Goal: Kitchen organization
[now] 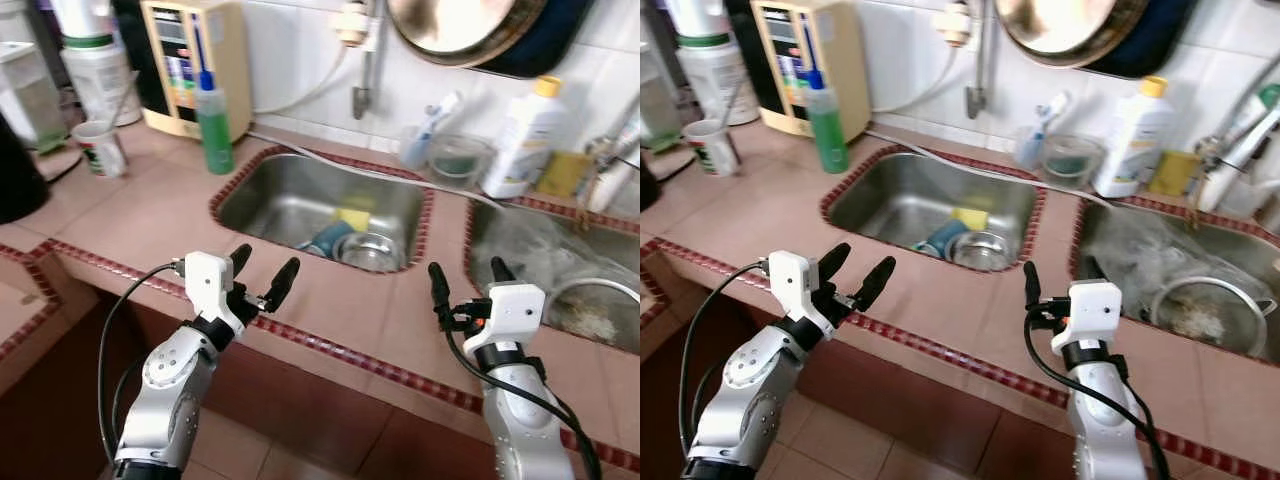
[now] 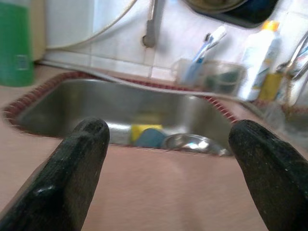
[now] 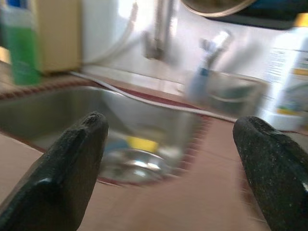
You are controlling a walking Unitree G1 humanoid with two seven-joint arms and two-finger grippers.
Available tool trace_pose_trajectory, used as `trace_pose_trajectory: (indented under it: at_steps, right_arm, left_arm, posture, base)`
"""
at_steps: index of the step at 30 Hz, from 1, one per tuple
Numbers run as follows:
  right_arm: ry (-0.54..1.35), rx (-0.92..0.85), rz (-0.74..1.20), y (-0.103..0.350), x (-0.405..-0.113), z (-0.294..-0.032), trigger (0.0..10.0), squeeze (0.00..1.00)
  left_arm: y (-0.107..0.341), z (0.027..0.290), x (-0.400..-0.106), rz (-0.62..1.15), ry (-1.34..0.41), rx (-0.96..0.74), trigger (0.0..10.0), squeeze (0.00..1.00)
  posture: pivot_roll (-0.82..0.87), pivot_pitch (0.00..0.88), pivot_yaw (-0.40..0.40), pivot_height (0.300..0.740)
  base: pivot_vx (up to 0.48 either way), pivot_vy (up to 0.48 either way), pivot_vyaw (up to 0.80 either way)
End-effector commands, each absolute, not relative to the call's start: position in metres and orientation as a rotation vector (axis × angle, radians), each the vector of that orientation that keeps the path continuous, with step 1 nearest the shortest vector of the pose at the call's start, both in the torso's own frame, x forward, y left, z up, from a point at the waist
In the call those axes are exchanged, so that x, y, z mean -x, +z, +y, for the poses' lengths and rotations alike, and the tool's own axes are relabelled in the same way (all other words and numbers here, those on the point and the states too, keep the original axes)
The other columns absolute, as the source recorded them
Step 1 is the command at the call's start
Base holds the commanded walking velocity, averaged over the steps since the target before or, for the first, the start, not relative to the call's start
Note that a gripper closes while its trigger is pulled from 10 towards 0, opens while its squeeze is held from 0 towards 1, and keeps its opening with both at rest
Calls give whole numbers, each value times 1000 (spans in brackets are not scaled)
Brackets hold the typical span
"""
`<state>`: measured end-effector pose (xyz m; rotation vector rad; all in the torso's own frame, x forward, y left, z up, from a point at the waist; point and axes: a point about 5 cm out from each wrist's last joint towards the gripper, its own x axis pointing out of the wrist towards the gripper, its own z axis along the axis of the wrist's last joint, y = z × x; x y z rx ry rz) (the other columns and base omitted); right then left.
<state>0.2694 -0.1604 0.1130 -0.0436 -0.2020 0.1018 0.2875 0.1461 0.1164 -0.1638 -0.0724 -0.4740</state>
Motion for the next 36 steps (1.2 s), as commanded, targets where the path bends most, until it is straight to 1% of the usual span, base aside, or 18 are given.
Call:
trace_pose_trajectory:
  at_steps: [1,4,12,15,29,36]
  right_arm:
    - [77,59,-188,111,-269,-170,10000,0]
    - [77,59,-188,111,-269,-170,10000,0]
    - [78,62,-186,111,-268,-171,10000,0]
    - [78,63,-187,111,-269,-171,10000,0]
    - [85,64,-185,111,-270,-170,10000,0]
    - [88,64,-184,111,-271,-169,10000,0]
  left_arm:
    - [122,137,-288,-90,-503,166,10000,0]
    - [122,137,-288,-94,-498,163,10000,0]
    - [122,136,-287,-94,-499,140,10000,0]
    - [121,135,-286,-97,-508,104,10000,0]
    - [119,136,-282,-84,-512,99,10000,0]
    - [118,137,-281,-81,-514,96,10000,0]
  posture:
    - [-106,0,-20,740]
    - [-107,0,-20,740]
    - [-107,0,-22,740]
    - [-105,0,-22,740]
    - [-97,0,-26,740]
    - [-94,0,-26,740]
  base:
    - [0,439,0]
    - [0,348,0]
    - [0,0,0]
    - [0,0,0]
    - [0,0,0]
    - [-282,0,0]
